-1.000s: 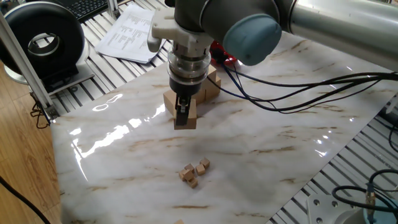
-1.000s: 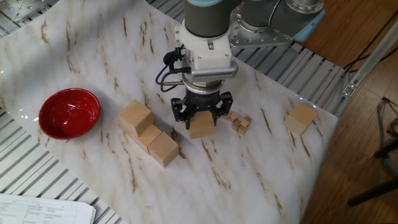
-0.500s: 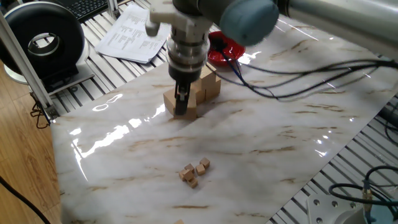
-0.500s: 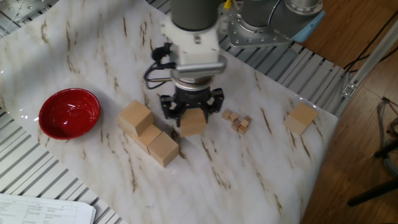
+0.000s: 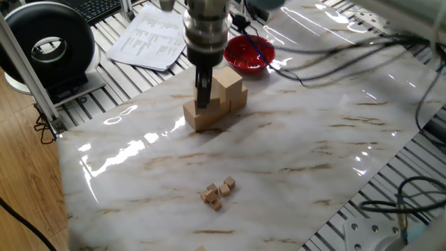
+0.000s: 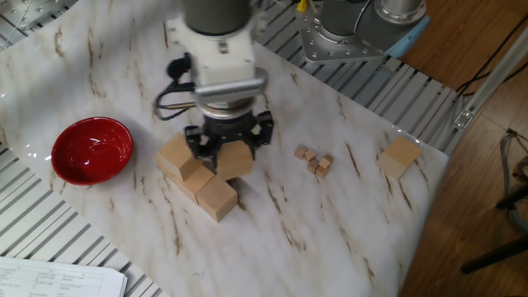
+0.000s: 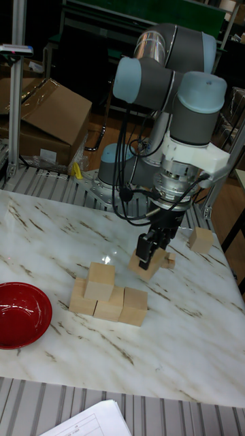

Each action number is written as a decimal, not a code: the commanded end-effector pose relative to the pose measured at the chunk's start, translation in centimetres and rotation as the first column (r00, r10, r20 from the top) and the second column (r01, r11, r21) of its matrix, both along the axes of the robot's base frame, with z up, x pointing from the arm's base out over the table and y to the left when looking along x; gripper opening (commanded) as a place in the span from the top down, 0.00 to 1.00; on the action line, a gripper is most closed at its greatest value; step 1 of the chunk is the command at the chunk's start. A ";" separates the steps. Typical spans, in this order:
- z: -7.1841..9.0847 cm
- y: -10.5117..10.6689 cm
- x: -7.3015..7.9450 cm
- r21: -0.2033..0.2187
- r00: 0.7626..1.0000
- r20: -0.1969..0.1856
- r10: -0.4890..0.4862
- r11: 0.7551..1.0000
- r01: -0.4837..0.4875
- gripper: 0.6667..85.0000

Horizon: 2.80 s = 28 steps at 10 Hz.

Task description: Stack the blocks into a pyramid shape

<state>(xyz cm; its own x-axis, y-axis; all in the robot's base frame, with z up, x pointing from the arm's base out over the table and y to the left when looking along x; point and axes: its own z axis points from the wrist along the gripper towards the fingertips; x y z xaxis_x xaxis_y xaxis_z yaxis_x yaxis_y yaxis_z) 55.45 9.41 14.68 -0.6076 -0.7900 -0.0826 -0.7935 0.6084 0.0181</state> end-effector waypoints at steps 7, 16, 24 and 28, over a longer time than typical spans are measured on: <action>0.7 -1.6 3.0 -0.028 0.897 0.031 0.441 0.898 -0.440 1.00; -0.8 -2.8 3.4 -0.019 0.847 0.008 0.532 0.847 -0.532 1.00; -1.6 -3.4 3.0 0.000 0.831 -0.010 0.556 0.831 -0.556 1.00; -2.2 -3.7 2.9 0.012 0.825 -0.016 0.564 0.826 -0.564 1.00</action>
